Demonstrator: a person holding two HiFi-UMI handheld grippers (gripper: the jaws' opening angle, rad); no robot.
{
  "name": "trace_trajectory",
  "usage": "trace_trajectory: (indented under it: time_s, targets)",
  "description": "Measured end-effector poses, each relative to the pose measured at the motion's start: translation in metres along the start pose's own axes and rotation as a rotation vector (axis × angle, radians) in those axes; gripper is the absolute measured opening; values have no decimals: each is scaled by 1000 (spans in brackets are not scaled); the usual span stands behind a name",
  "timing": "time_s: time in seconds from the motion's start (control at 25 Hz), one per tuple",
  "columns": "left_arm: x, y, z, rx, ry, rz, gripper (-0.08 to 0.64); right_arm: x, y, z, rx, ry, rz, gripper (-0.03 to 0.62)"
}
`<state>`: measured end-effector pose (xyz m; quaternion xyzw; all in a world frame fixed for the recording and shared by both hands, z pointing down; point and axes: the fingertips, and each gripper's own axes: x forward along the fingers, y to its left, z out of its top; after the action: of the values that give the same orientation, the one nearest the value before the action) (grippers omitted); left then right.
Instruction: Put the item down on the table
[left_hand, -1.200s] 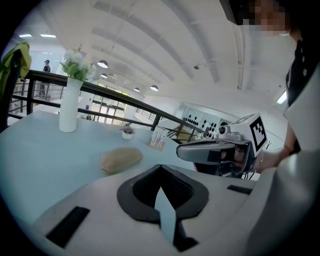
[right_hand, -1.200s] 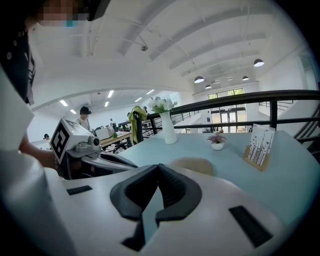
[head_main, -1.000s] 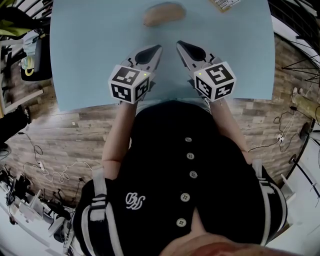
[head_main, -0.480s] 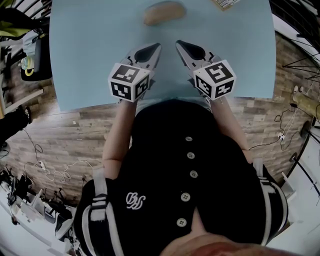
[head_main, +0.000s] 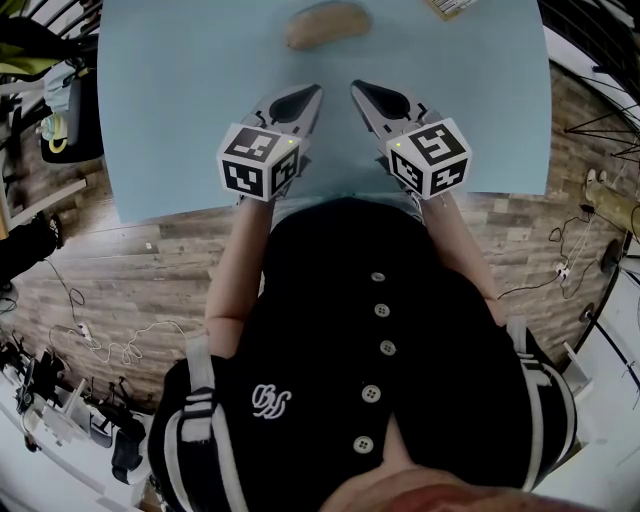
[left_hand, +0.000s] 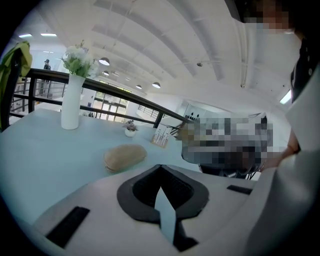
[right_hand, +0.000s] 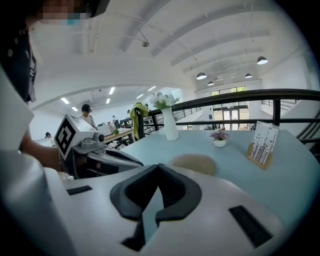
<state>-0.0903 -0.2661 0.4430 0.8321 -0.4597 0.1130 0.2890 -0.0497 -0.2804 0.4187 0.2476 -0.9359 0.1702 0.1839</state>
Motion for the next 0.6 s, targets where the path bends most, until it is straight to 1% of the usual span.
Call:
trace_trajectory:
  time_s: [0.6]
  targets:
    - [2, -2, -7, 5, 31, -4, 9, 0, 1, -4, 6, 9, 8, 11]
